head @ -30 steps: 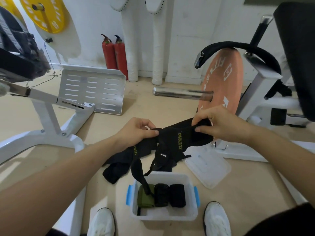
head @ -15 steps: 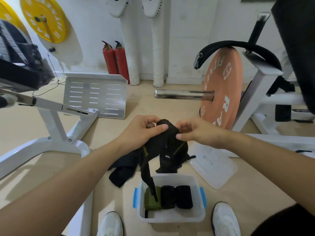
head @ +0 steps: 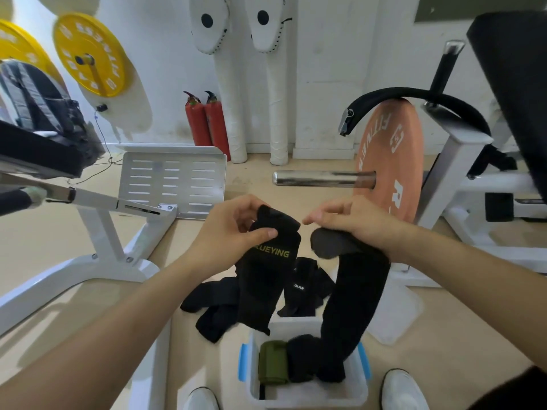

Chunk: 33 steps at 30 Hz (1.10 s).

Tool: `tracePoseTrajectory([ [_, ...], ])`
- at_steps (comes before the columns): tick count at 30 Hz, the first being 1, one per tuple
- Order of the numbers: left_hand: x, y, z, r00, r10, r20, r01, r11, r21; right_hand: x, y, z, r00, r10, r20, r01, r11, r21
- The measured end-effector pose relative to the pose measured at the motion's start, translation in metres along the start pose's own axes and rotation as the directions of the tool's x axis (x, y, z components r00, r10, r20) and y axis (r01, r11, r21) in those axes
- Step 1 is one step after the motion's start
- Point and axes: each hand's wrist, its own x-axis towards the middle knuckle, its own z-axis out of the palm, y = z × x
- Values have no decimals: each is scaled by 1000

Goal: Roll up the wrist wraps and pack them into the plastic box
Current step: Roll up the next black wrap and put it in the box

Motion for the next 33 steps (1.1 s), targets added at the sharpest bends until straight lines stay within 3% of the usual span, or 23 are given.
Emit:
tracePoseTrajectory([
  [3, -6, 7, 3, 995, 101, 8, -101, 979, 178, -4, 4, 6, 993, -83, 82, 92, 990, -111],
  [8, -10, 6, 10, 992, 112, 52, -122, 949, 292, -4, 9, 18, 934, -357, -25, 335, 896, -292],
  [11, -9, 6, 12, 999, -7, 53, 5, 999, 47, -1, 13, 15, 895, -433, -107, 367, 851, -375],
  [14, -8, 10, 10, 994, -99, 52, 107, 973, -205, 0, 17, 12, 868, -478, -135, 389, 823, -413],
  [20, -6, 8, 16, 970, -241, 41, 242, 920, -309, -5, 23, 19, 825, -562, -60, 451, 718, -530],
  [22, -6, 7, 16, 972, -233, 7, 221, 914, -341, -5, 21, 19, 866, -494, -74, 401, 776, -487],
  [25, -5, 10, 16, 985, -168, 25, 165, 913, -373, -4, 16, 14, 976, -213, -47, 201, 963, -180],
  [27, -6, 11, 17, 989, -137, 61, 150, 914, -377, -5, 13, 15, 994, -102, 26, 103, 994, -32],
  [29, -6, 14, 20, 989, -121, 83, 143, 917, -373, -5, 12, 19, 996, -68, 65, 65, 997, 45],
  [33, -5, 15, 21, 989, -134, 57, 146, 871, -469, -3, 14, 27, 995, -97, 6, 96, 992, 88],
])
